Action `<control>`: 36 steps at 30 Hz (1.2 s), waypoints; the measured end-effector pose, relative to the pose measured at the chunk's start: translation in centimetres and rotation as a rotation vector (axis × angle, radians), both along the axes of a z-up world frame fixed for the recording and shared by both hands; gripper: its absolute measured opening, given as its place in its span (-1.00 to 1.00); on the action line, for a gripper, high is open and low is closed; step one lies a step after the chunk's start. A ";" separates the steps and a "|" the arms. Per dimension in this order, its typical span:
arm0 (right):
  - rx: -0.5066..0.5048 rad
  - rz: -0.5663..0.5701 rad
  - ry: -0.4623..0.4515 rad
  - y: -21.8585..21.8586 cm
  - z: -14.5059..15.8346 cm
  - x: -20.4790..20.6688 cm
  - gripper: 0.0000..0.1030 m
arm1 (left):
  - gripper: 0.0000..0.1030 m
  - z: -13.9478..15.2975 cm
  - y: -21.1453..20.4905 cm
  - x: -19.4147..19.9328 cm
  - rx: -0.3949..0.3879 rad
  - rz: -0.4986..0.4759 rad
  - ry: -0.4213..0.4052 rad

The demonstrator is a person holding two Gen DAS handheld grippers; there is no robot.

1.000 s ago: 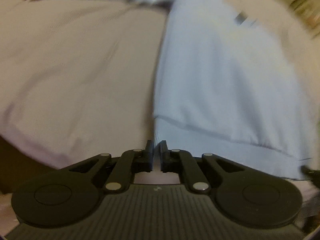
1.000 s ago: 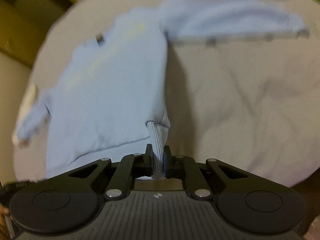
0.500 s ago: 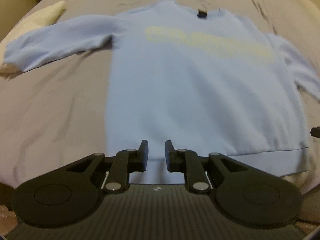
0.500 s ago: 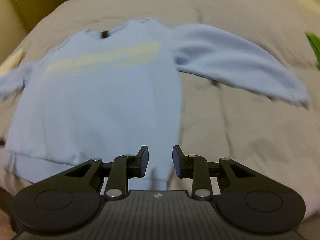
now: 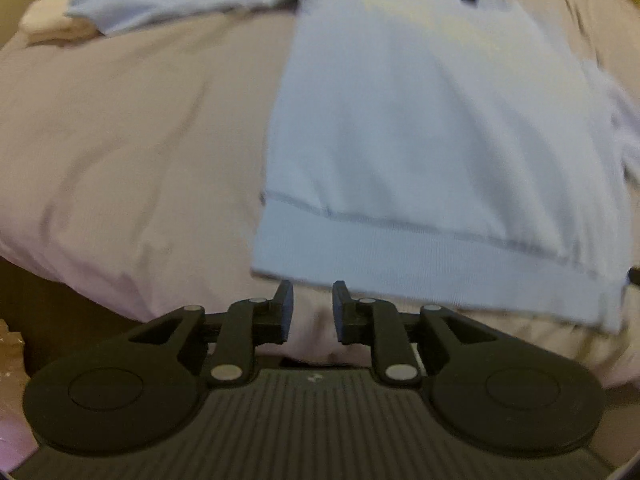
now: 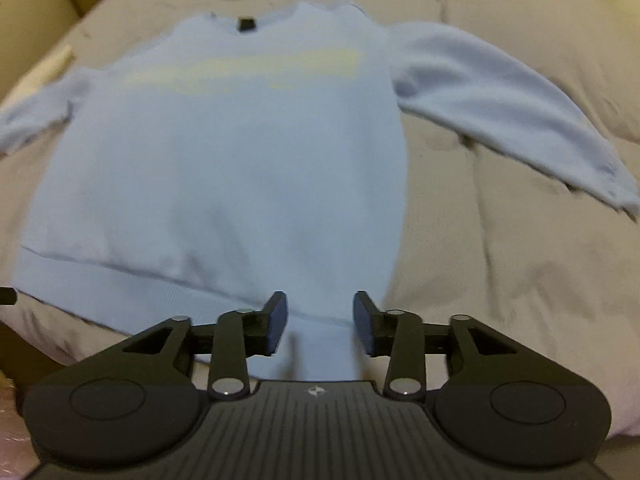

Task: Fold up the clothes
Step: 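Grasp the sleeve cuff near the white towel with the left tool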

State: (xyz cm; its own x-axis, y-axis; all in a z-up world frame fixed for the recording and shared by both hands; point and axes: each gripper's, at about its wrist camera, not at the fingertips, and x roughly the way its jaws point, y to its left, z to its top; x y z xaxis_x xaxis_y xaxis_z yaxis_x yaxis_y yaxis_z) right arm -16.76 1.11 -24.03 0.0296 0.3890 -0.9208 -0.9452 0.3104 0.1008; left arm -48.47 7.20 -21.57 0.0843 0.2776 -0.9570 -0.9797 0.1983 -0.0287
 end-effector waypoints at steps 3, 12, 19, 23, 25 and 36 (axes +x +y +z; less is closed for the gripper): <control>-0.043 0.044 0.001 2.1 -0.4 -1.0 -0.10 | -0.65 1.1 1.9 -1.5 0.032 0.059 -0.014; -0.030 0.139 0.046 11.8 -0.5 -6.9 -0.07 | -0.41 2.9 12.6 -10.7 0.114 0.328 -0.127; -0.077 0.098 0.053 19.8 -2.0 -10.7 -0.01 | -0.15 1.6 25.0 -19.4 0.165 0.504 -0.168; -0.119 0.062 0.042 22.5 -2.8 -11.9 0.09 | -0.07 -0.2 31.2 -23.2 0.162 0.581 -0.166; -0.146 0.047 0.034 23.4 -3.3 -12.0 0.14 | -0.07 -1.7 33.3 -24.5 0.131 0.627 -0.187; -0.243 -0.017 -0.004 26.3 -4.5 -12.0 0.21 | -0.95 3.0 32.4 -26.1 0.280 0.541 -0.224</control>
State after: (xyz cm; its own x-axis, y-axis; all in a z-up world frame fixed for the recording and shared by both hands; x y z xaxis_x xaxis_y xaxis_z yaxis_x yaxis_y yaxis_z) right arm -28.81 27.41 -28.55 0.0385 0.1550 -0.9872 -0.9400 0.3408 0.0169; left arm -74.56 39.64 -18.55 0.0519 0.5732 -0.8178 -0.9195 -0.2921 -0.2631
